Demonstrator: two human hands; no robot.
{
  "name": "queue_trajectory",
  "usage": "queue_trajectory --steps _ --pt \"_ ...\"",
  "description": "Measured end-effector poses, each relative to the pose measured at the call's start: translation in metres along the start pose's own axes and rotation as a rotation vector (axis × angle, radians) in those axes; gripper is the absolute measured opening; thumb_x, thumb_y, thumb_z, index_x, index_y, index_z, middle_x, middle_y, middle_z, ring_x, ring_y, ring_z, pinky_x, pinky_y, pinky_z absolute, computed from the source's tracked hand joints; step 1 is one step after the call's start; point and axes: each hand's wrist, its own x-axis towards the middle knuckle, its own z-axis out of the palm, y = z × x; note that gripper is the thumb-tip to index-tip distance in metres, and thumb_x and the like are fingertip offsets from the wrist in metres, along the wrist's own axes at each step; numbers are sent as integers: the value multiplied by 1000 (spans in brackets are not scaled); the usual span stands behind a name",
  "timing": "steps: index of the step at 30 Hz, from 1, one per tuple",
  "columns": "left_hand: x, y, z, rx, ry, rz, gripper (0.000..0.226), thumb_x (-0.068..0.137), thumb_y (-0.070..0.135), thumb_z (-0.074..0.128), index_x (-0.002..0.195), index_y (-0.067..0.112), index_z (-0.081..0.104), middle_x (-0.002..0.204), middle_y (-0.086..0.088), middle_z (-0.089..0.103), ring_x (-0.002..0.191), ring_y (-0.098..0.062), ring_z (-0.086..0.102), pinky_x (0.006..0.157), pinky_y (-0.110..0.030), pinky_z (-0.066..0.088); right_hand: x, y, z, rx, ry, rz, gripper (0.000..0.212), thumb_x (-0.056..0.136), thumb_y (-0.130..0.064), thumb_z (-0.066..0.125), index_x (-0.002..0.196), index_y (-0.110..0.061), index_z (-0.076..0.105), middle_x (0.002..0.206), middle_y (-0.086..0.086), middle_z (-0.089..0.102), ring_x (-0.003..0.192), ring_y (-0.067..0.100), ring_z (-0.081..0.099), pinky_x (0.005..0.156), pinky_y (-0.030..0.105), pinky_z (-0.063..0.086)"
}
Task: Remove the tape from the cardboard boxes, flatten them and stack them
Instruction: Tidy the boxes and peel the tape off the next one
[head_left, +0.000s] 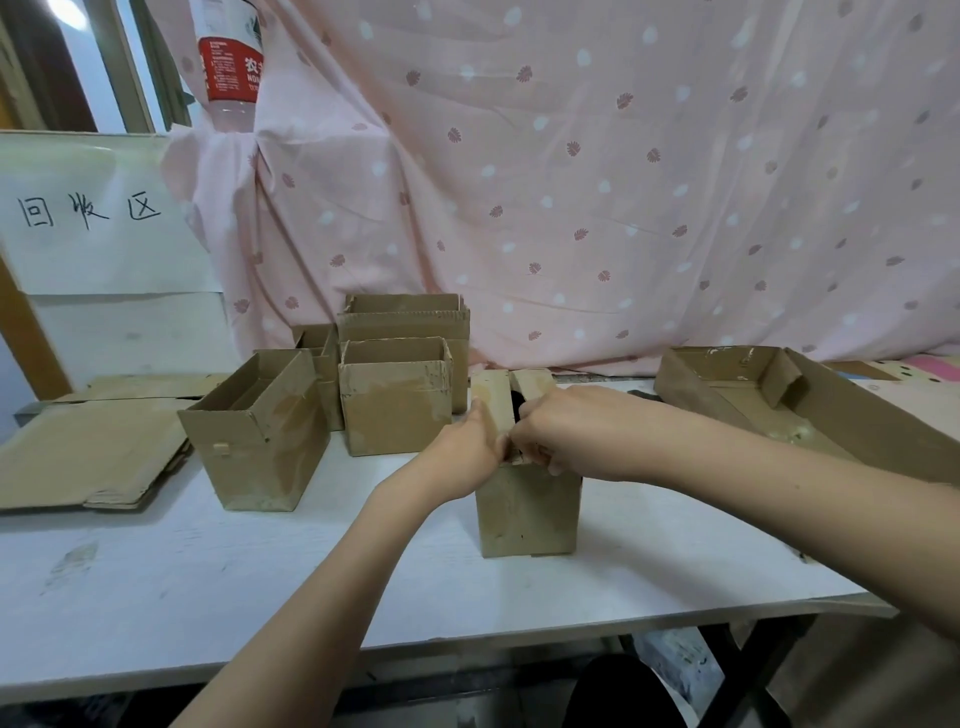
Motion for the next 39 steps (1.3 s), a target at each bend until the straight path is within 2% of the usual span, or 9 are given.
queue_trajectory --steps 5,11,15,20,27,30,33,35,39 --pt "4 -1 2 -14 -8 17 63 105 33 38 154 7 9 123 -21 57 92 -27 50 72 -31 38 -12 7 4 -119 97 -98 17 88 -8 59 98 -22 61 97 -5 65 76 20 50 59 33 29" --pt "8 3 3 0 -5 32 53 104 32 41 146 5 22 120 -21 54 91 -25 46 73 -31 36 -10 20 12 -180 75 -120 14 88 -13 59 80 -22 52 85 -6 62 70 22 45 48 31 19" --pt "11 3 5 14 0 19 57 103 33 41 148 6 20 128 -22 52 93 -25 44 75 -31 35 -11 15 10 -228 27 -137 14 88 -6 53 79 -16 50 84 2 58 73 30 49 52 35 27" --pt "13 4 5 -4 2 1 52 102 33 41 142 5 25 113 -21 56 88 -28 46 70 -33 35 -11 11 6 -272 38 -218 37 76 11 46 64 -17 24 76 10 50 65 31 42 49 36 20" --pt "13 9 3 16 -10 -14 57 103 33 41 147 4 19 115 -21 54 89 -29 45 69 -34 34 -9 11 21 -418 155 -400 50 58 18 52 58 -15 14 56 4 32 49 26 39 48 35 31" --pt "12 11 3 16 -20 -18 52 103 31 40 144 3 21 111 -20 51 87 -29 45 68 -34 33 -8 10 30 -405 141 -399 46 66 17 52 61 -16 20 72 8 52 64 30 53 66 39 44" --pt "10 13 1 39 -19 -15 49 103 29 39 143 3 23 112 -22 52 86 -29 45 67 -35 34 -11 13 29 -416 181 -399 33 68 15 52 68 -16 41 76 6 55 61 28 46 73 38 42" --pt "9 14 0 52 -31 -9 48 104 26 38 142 1 24 104 -17 48 84 -29 46 67 -38 38 -11 17 29 -370 169 -345 32 68 14 39 77 -12 55 81 5 56 63 27 43 77 36 39" --pt "11 13 0 27 -24 -11 60 103 31 40 152 8 13 108 -15 50 85 -27 49 69 -34 39 -6 30 34 95 153 -237 19 77 11 45 70 -6 50 73 8 50 65 27 42 60 35 36"
